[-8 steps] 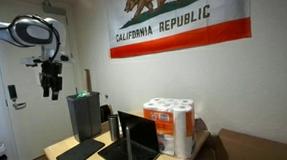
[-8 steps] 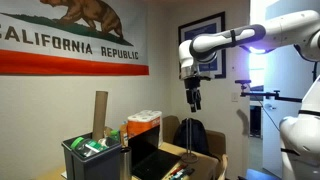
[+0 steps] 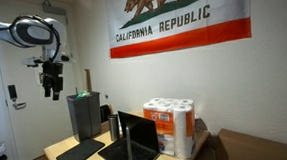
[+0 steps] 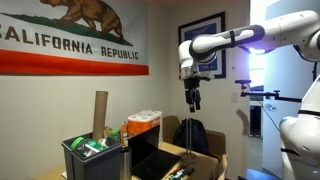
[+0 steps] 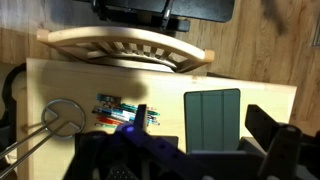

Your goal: Close the laptop

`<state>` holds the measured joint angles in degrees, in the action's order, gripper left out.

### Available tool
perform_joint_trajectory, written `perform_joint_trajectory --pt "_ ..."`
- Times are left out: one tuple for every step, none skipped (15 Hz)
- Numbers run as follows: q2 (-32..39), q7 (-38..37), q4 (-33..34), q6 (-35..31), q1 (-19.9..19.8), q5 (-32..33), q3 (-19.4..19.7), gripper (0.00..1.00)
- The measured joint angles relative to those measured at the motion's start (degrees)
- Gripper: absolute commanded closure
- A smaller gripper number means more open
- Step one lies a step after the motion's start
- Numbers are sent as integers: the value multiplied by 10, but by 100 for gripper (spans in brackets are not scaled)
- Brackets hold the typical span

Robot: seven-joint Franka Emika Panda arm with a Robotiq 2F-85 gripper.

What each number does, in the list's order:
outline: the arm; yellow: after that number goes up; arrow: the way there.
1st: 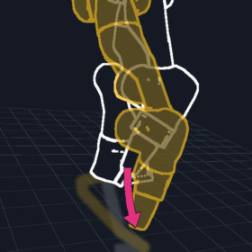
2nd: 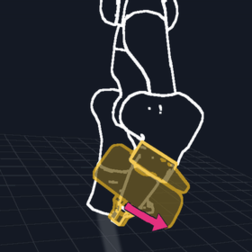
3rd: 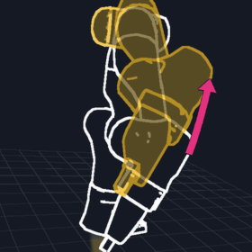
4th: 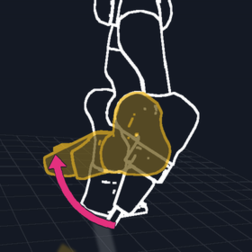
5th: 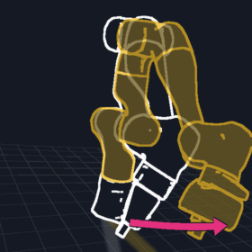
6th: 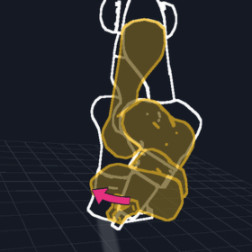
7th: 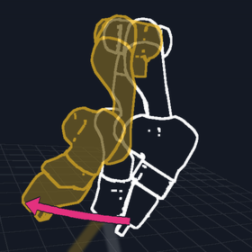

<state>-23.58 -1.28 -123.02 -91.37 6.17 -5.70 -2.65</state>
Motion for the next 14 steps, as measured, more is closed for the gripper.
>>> perform_joint_trajectory --pt "5 -15 0 -11 -3 0 0 0" --pt "13 -33 0 -27 -6 0 0 0" --pt "25 -53 0 -49 -9 0 0 0" --pt "38 -73 0 -75 -11 0 -2 0" --pt "54 -94 0 -105 -13 0 -4 0" --pt "72 -116 1 -135 -13 0 -8 0" --pt "90 -139 4 -166 -13 0 -13 0" --pt "110 -163 8 -195 -13 0 -19 0" --pt "132 -189 15 -224 -13 0 -25 0" --pt "154 -217 25 -250 -13 5 -30 0" --pt "178 -249 37 -274 -13 15 -36 0" --pt "200 -282 51 -294 -13 29 -40 0" --pt "222 -315 66 -309 -12 48 -42 0" --pt "242 -349 81 -321 -11 70 -43 0"
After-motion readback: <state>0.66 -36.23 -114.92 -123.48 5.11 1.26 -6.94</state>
